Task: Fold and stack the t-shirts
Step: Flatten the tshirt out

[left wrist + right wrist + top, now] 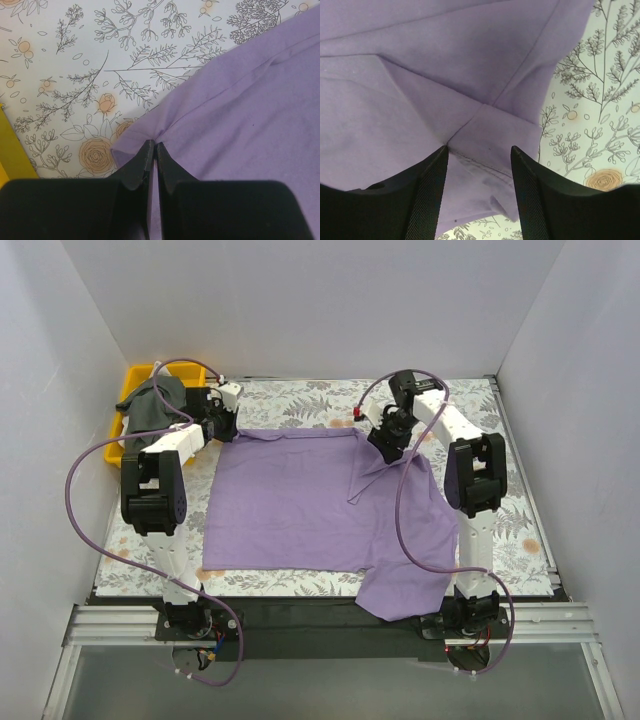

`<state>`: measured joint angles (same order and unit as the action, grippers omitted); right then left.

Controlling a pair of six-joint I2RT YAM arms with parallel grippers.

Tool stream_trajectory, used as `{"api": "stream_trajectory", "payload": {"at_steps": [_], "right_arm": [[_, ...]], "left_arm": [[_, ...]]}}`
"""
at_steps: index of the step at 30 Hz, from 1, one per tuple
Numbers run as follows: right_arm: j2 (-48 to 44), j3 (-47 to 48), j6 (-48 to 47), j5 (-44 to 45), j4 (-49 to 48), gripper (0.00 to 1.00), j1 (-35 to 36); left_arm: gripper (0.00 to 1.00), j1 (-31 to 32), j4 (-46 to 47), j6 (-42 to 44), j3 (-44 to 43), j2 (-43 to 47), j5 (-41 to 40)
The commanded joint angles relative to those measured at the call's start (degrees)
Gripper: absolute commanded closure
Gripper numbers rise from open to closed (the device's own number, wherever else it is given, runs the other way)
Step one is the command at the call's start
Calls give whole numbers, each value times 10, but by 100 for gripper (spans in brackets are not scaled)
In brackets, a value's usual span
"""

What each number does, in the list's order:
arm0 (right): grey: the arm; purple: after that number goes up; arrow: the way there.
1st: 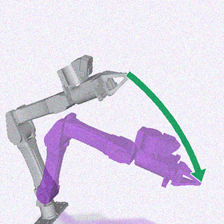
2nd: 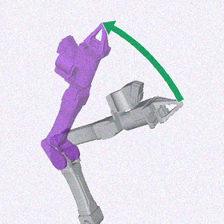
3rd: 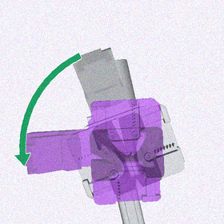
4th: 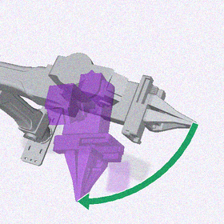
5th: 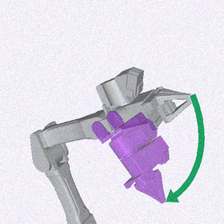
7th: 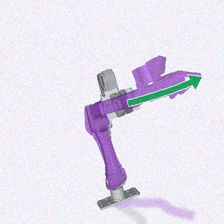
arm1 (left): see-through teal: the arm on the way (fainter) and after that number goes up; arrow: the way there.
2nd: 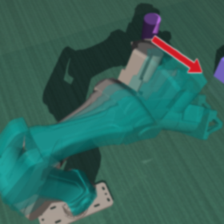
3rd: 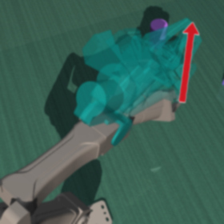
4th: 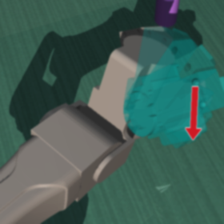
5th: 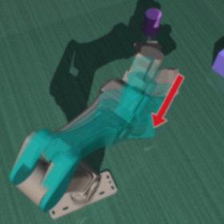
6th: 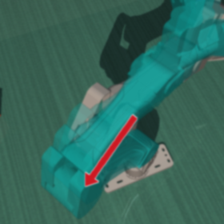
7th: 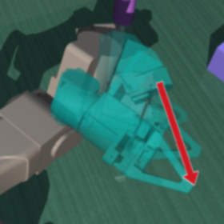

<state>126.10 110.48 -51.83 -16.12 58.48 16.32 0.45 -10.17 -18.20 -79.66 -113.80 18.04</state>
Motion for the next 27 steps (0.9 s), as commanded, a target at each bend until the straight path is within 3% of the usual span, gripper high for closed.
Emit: {"api": "stream_trajectory", "payload": {"at_steps": [1,4,6,7,12,19,27], "right_arm": [[5,18,-39,15,8,43,4],[3,18,-42,19,10,69,5],[-2,18,-42,21,10,95,5],[-9,18,-41,23,9,99,4],[-33,43,-21,26,2,99,-25],[12,109,51,36,-42,99,-134],[59,86,103,112,-126,99,-158]], "left_arm": [[100,-4,-2,4,-15,12,9],[100,-4,-2,4,-16,11,9],[100,-4,-2,5,-17,11,6],[100,-4,-2,5,-18,12,5],[100,-4,-2,4,-21,11,-8],[100,-4,-5,-12,-37,2,-49],[100,-4,-21,-27,-62,-20,-116]]}}
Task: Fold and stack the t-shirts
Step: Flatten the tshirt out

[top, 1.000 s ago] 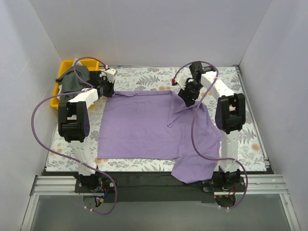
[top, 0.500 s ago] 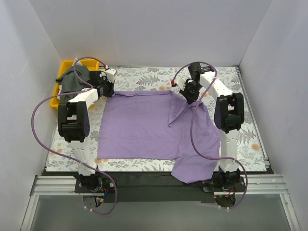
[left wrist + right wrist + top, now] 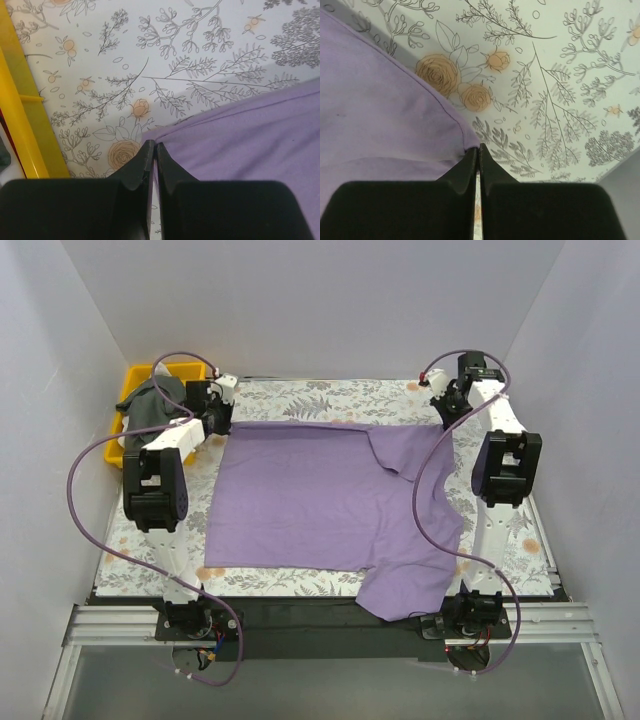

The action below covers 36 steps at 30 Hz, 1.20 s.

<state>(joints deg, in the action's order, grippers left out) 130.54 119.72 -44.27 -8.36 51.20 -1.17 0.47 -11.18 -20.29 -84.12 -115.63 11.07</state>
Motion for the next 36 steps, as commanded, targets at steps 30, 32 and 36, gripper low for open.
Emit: {"api": "stream_trajectory", "payload": {"at_steps": [30,32,36], "right_arm": [[-133,-100,78,0,-57,48,79],[-155,-155,81,-10,-52,48,103],[-176,-198,99,-4,-52,44,155]], "left_arm": [[60,-4,-89,-99,-41,53,72],[60,-4,-98,-110,-25,74,83],[60,-4,-106,-128,15,95,102]]}}
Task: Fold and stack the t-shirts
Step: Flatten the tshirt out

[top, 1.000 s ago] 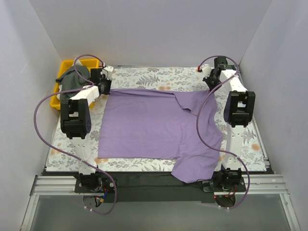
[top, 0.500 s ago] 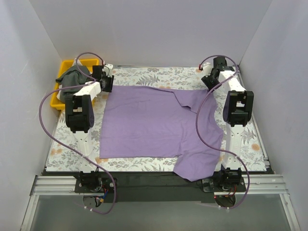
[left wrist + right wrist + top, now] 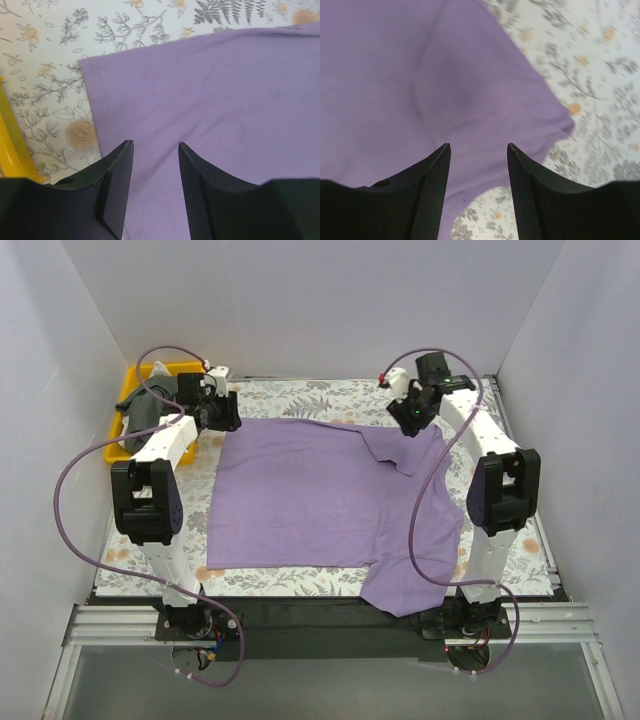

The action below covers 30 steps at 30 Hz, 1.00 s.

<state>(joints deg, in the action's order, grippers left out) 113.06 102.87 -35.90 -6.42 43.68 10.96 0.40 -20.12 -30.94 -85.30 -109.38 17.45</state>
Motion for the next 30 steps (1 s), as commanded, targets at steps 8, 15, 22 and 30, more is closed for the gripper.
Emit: {"api": "stream_trajectory", "payload": {"at_steps": [8,15,22,30], "right_arm": [[55,-35,13,61,18,41,85],[101,-18,0,145,11,52,105],[130,49,0,181,7,99,102],[160,98,-6,283,-227,99,64]], "left_arm": [[59,6,-29,-31,69,58,62],[59,8,-30,-28,87,68,62],[59,8,-28,-25,91,68,61],[60,8,-18,-40,90,59,73]]}}
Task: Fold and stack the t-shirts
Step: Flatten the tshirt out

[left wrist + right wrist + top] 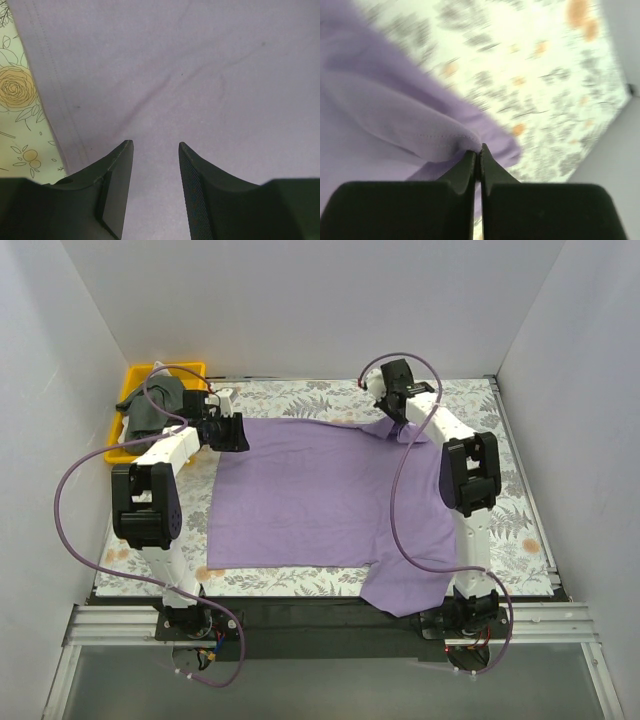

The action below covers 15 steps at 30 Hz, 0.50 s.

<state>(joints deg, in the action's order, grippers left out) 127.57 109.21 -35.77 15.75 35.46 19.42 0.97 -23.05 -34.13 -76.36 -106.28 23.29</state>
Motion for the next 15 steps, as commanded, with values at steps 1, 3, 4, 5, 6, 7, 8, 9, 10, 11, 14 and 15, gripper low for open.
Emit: {"api": "stream_trajectory", "payload": {"at_steps": [1,3,4,5,6,7,8,9,10,11,14,15], "right_arm": [[25,43,-15,67,-171,99,-23],[65,70,-35,99,-247,99,-30],[79,79,-60,107,-274,99,-32],[107,92,-70,122,-324,99,-34],[121,117,-81,129,-346,99,-39],[135,133,-103,132,-369,99,-40],[158,145,-111,137,-404,96,-41],[169,160,-121,136,-420,85,-42],[176,164,-135,134,-433,56,-42],[186,166,-139,131,-451,41,-41],[183,160,-145,112,-456,16,-41],[178,154,-148,108,-457,14,-41]], "left_arm": [[60,3,13,-10,0,27,15],[60,3,13,-13,-3,21,16],[60,3,13,-12,-4,20,17],[60,3,13,-12,-3,21,13],[60,3,13,-10,-1,22,12],[60,3,13,-9,0,23,11],[60,3,13,-6,2,25,10],[60,3,13,-4,3,24,10],[60,3,14,-3,2,22,9],[60,3,14,-3,2,21,9],[60,3,16,-3,-3,13,8],[60,3,16,-3,-10,11,7]]}}
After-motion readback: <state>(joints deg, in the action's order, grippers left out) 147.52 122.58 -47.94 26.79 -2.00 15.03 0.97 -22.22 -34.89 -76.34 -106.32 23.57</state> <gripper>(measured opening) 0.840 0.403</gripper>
